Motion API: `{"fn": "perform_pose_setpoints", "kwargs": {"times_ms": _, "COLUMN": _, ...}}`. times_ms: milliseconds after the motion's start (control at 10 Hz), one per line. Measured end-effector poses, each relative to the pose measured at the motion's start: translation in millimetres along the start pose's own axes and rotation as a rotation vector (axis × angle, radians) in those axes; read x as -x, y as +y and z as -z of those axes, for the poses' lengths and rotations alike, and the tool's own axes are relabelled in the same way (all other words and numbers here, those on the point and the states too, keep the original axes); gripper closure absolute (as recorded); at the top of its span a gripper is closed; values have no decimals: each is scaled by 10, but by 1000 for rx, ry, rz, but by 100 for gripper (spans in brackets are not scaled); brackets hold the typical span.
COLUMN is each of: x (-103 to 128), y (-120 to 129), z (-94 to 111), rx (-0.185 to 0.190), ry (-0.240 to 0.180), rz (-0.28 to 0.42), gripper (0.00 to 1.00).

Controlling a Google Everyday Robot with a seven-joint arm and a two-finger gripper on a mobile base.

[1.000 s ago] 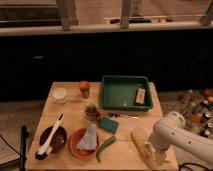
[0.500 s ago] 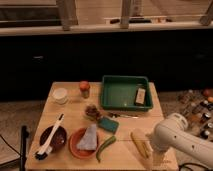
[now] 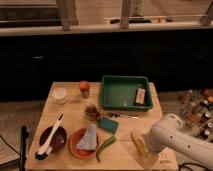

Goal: Place banana in tray

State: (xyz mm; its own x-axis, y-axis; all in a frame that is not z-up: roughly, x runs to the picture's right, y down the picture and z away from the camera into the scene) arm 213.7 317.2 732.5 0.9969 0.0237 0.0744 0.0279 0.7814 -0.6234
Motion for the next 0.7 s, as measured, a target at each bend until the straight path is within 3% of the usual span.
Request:
{"fn": "perform_pose_setpoints", "kwargs": {"times_ms": 200, "x": 56, "y": -67, "z": -61, "rx": 3, "ry": -4, "rz": -3, "gripper": 30}}
{"fn": "perform_pose_setpoints", "kwargs": {"times_ms": 700, "x": -26, "y": -153, "z": -139, "rx": 10, "ry": -6, "rz": -17, "gripper": 81}}
